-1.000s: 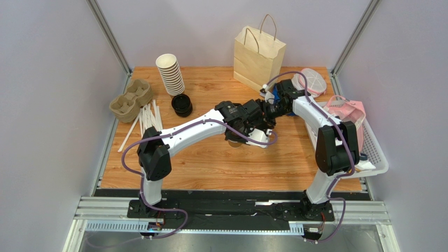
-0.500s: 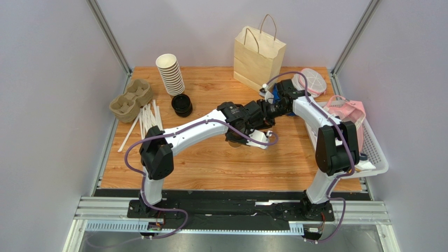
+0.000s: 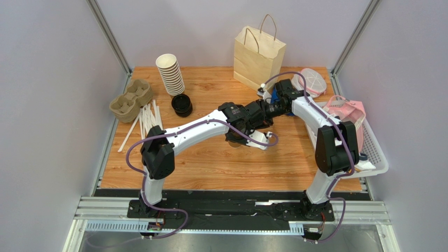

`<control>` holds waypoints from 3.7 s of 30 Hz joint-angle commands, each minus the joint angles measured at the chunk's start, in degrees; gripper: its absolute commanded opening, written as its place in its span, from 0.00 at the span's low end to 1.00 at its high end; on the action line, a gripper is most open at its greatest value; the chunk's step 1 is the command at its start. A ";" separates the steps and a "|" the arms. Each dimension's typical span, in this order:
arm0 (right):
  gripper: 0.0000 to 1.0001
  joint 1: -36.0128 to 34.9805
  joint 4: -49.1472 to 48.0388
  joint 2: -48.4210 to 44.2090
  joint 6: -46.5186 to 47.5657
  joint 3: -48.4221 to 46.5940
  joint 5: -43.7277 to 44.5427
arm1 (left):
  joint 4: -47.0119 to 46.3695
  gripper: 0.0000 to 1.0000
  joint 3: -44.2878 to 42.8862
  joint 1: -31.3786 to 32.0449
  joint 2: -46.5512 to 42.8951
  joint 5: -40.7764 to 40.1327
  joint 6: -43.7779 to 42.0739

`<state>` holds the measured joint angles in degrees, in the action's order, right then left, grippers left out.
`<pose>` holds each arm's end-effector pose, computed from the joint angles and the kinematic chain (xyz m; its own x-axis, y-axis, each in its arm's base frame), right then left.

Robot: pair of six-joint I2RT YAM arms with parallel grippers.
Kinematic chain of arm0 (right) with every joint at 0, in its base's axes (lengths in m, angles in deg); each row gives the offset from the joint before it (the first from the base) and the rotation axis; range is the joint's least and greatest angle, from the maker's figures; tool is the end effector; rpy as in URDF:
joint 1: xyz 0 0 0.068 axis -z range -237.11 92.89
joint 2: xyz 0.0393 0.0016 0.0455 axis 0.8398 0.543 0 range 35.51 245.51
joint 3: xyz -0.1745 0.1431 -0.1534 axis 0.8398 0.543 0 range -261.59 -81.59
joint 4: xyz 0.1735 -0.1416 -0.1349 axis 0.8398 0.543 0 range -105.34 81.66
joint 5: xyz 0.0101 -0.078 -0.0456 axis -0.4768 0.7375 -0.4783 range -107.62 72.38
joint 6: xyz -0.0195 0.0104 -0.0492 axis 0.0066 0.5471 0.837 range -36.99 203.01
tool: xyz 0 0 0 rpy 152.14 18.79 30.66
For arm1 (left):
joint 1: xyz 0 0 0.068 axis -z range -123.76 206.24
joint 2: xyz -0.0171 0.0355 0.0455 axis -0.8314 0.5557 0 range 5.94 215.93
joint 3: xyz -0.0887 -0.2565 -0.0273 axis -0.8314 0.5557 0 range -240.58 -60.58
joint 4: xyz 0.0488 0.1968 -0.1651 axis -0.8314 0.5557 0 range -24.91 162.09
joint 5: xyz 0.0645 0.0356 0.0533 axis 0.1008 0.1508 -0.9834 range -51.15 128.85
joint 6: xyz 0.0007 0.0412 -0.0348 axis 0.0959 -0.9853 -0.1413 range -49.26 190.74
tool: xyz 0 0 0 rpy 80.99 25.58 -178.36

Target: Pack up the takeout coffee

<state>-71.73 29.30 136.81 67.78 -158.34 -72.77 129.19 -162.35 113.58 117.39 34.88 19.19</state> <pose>0.3342 0.1174 0.2370 -0.9847 -0.1016 -0.1413 -0.1737 0.5244 0.8336 0.2174 -0.3344 0.2719 0.3274 0.9370 -0.1217 0.9216 -0.2882 0.2601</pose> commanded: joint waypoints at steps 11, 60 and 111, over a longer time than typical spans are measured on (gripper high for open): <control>0.28 -1.21 -2.37 0.66 -1.12 -0.86 -2.50 | 0.42 0.00 -2.20 0.40 0.95 2.12 -1.71; 0.14 -3.49 0.62 9.27 -0.07 -3.40 5.59 | 1.38 0.32 -1.76 0.14 -8.09 8.71 1.97; 0.12 -4.46 3.35 9.71 2.21 -5.43 6.99 | -58.47 0.00 37.97 -30.62 -7.40 56.00 87.50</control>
<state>-75.70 32.23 144.94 68.07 -162.56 -70.13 70.37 -124.87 83.40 108.08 91.16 109.18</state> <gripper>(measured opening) 0.123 0.007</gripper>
